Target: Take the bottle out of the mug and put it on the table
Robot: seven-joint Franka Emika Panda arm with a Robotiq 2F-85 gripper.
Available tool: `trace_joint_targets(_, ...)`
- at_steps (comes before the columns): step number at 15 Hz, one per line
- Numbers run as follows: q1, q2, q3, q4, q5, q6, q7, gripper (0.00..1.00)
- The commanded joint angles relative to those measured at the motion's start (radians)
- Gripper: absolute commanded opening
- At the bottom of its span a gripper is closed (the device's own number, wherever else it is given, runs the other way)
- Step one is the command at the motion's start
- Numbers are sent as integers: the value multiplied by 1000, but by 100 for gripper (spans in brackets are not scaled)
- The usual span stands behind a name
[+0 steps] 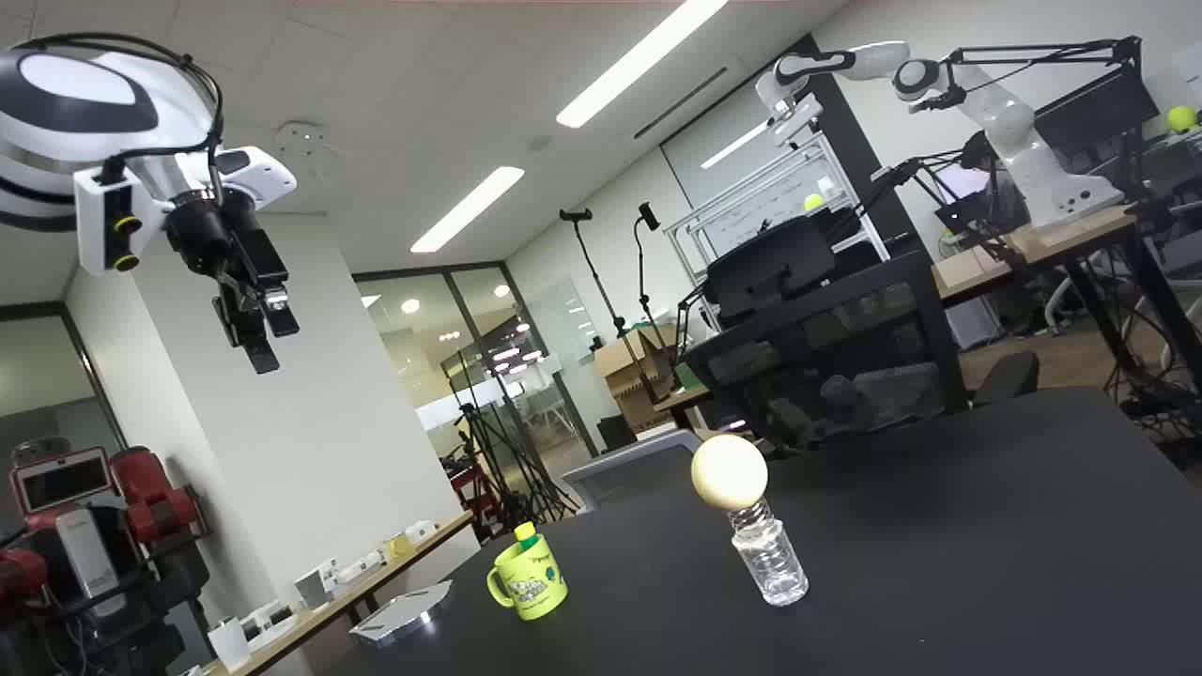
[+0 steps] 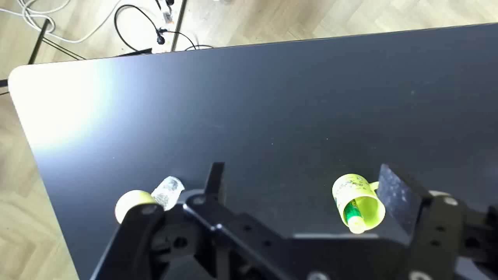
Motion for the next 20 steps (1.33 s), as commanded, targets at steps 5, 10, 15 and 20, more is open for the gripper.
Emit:
trace_joint_targets(5,6,1,-5,2,-3,0,2,100)
trace_joint_targets(10,14,24,-14,11,7,19,-29,100)
trace_joint_targets(15,17,270,-29,131,24,116,-103,100)
trace_joint_targets(20,28,564,-21,312,56,203,-138,100)
